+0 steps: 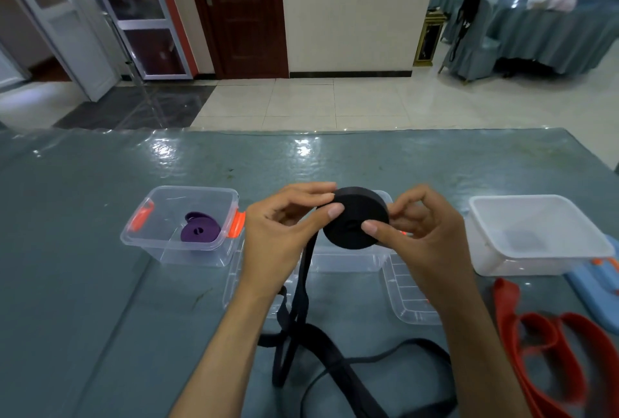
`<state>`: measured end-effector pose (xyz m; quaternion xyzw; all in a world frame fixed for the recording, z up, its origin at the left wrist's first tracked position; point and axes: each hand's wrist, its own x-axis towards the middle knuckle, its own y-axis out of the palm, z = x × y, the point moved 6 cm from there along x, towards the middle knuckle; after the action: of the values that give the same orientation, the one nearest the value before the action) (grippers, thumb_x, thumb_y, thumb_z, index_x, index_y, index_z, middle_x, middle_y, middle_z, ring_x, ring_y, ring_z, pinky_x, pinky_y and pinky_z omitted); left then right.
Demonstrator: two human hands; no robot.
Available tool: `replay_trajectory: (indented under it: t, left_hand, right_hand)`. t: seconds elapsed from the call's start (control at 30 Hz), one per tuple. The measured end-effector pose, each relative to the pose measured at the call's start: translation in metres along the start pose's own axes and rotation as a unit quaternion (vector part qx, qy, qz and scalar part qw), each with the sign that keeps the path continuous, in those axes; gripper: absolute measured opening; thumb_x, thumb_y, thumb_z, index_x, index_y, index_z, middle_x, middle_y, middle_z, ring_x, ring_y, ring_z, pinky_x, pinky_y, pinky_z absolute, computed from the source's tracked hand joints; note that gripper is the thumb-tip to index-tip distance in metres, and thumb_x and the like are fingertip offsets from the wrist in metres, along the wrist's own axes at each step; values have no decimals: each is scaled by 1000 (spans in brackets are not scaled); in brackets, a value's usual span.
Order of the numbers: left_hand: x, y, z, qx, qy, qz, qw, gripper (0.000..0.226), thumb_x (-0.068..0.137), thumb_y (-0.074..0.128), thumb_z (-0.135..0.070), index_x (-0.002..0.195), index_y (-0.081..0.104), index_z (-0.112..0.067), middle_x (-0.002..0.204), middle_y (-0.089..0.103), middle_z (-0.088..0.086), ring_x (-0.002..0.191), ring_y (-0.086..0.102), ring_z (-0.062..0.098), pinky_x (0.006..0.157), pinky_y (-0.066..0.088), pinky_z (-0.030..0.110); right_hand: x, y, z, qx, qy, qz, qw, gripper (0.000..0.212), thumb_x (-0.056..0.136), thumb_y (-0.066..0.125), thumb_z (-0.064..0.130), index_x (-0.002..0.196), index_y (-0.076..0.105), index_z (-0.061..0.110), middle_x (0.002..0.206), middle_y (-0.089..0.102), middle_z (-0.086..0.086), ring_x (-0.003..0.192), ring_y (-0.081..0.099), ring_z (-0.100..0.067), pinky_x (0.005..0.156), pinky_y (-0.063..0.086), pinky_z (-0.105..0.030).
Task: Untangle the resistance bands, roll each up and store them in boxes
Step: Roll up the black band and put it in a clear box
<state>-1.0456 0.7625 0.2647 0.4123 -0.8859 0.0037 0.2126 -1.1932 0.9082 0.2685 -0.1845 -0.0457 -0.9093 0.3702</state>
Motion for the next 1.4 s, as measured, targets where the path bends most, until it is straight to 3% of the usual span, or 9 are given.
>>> replay_trajectory:
  t: [0.1, 0.23, 0.43, 0.6, 0.7, 0.87, 1.13, 1.27, 1.4]
  left_hand:
    - [0, -1, 3, 1, -57, 20, 998, 31, 78, 85, -13, 108, 83, -21, 110, 81, 4, 109, 77, 23, 95, 60, 29]
    - [1, -4, -4, 6, -49, -18, 999, 29, 75, 87, -11, 102, 82, -17, 99, 83, 3, 96, 80, 19, 84, 60, 21]
    - [-1, -3, -5, -3, -26, -30, 999, 25, 77, 84, -8, 102, 80, -11, 108, 80, 5, 105, 77, 19, 90, 59, 23]
    - [-5, -7, 0, 1, -48, -11, 999, 30, 78, 86, -6, 107, 82, -14, 105, 82, 7, 102, 79, 24, 90, 61, 26]
    - [-7, -3, -4, 0, -32, -32, 999, 29, 76, 90, -7, 102, 82, -16, 100, 82, 9, 99, 79, 27, 90, 62, 31]
    - [-9, 4, -5, -12, -34, -26, 999, 32, 78, 86, -13, 109, 82, -18, 110, 81, 5, 109, 77, 21, 95, 59, 26]
    - [-15, -9, 0, -13, -38, -89, 995, 23, 78, 90, -6, 93, 83, -23, 93, 82, 7, 91, 80, 21, 81, 60, 21]
    - [-22, -6, 8, -38, -53, -84, 994, 22, 77, 89, -14, 97, 84, -23, 100, 82, 6, 97, 80, 20, 85, 59, 20]
    - [-20, -13, 8, -20, -62, -75, 995, 26, 73, 89, -14, 95, 86, -27, 98, 83, 3, 97, 79, 18, 85, 59, 20]
  right_hand:
    - [-3, 3, 3, 27, -12, -32, 999, 33, 79, 90, 17, 98, 65, 28, 93, 81, -2, 86, 80, -20, 72, 65, -32]
    - [-4, 8, -7, 60, 38, -38, 997, 33, 80, 87, 10, 95, 57, 9, 100, 80, -10, 93, 81, -27, 82, 66, -45]
    - [-5, 8, -6, 93, 41, -43, 994, 37, 81, 89, 4, 92, 58, 19, 95, 80, -11, 88, 81, -29, 70, 65, -32]
    - [-7, 12, -9, 97, 53, -23, 994, 42, 79, 89, 15, 96, 52, 8, 103, 79, -14, 96, 79, -32, 85, 66, -47]
    - [-8, 12, -3, 111, 25, -65, 991, 37, 82, 87, 16, 101, 55, 16, 100, 79, -11, 95, 80, -31, 80, 66, -43]
    - [-13, 13, -1, 147, -15, -125, 981, 33, 85, 83, 16, 109, 62, 25, 105, 77, -15, 97, 78, -34, 74, 66, -43]
    - [-14, 11, -14, 92, 8, -109, 990, 18, 84, 83, 19, 84, 65, 20, 98, 81, -4, 91, 80, -23, 73, 66, -35]
    - [-17, 8, -8, 93, -30, -136, 986, 25, 87, 83, 10, 99, 71, 29, 97, 80, 0, 88, 80, -21, 69, 63, -26]
    - [-15, 10, -13, 93, -4, -91, 991, 17, 86, 86, 17, 94, 71, 20, 101, 79, -9, 97, 78, -30, 82, 65, -41]
